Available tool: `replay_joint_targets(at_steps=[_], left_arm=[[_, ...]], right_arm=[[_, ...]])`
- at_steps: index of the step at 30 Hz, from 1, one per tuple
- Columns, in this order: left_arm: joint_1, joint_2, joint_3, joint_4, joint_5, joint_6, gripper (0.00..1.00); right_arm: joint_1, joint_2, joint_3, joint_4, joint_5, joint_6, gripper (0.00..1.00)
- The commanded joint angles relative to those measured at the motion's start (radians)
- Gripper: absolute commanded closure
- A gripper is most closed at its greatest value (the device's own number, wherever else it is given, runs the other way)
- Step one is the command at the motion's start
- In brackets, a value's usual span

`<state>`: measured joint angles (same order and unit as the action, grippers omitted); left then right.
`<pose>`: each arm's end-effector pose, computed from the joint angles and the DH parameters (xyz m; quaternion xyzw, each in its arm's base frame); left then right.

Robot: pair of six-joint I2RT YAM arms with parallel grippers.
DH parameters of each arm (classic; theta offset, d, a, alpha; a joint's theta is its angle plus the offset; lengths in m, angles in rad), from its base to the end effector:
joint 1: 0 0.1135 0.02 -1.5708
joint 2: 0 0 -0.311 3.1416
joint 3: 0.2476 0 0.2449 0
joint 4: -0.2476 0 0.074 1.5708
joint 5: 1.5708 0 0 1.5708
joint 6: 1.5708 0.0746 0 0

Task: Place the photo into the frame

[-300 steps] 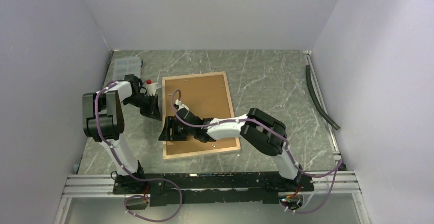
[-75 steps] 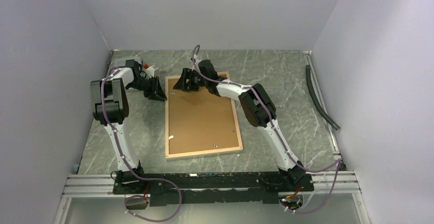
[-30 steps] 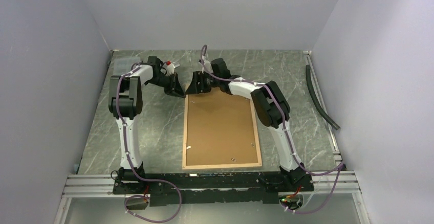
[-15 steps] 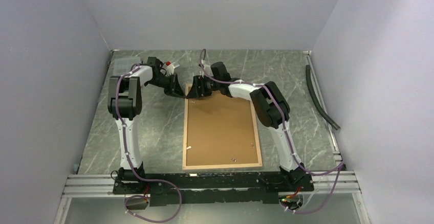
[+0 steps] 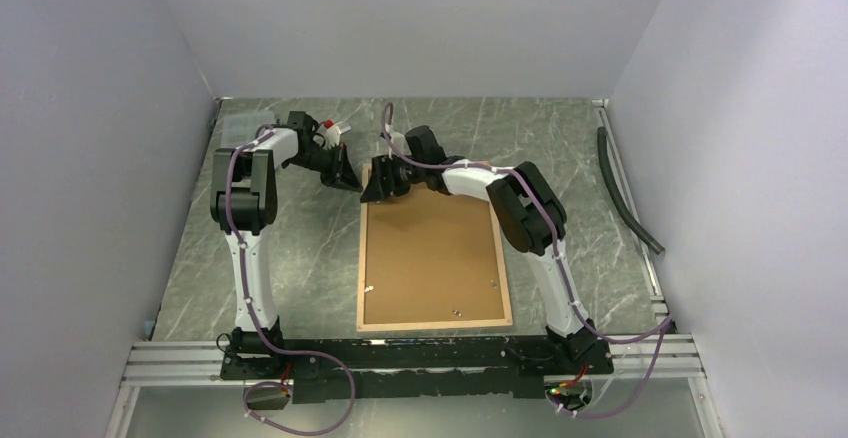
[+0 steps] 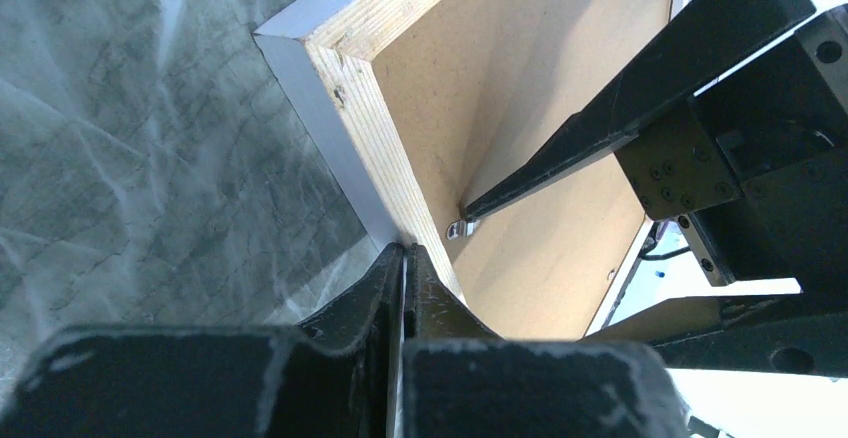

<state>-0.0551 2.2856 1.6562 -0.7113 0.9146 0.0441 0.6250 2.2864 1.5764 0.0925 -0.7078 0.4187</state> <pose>0.4744 -0.0854 0.1408 0.0948 0.8877 -0.4392 0.1006 0.4175 0.3610 0.1633 -0.2440 0.8127 0.4815 0.2196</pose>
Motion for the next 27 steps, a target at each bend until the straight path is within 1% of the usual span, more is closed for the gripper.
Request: replay_joint_targets(at_steps=[1, 9, 27], left_arm=[[-0.026, 0.028, -0.048, -0.037, -0.161, 0.052, 0.97], [-0.026, 0.024, -0.05, -0.034, -0.167, 0.053, 0.97], [-0.026, 0.022, -0.05, -0.031, -0.164, 0.046, 0.97]], right_arm=[[0.011, -0.042, -0.047, -0.064, 0.024, -0.011, 0.31], [0.019, -0.071, -0.096, -0.032, 0.026, 0.015, 0.31], [0.044, 0.014, 0.006, 0.0, 0.009, 0.073, 0.33]])
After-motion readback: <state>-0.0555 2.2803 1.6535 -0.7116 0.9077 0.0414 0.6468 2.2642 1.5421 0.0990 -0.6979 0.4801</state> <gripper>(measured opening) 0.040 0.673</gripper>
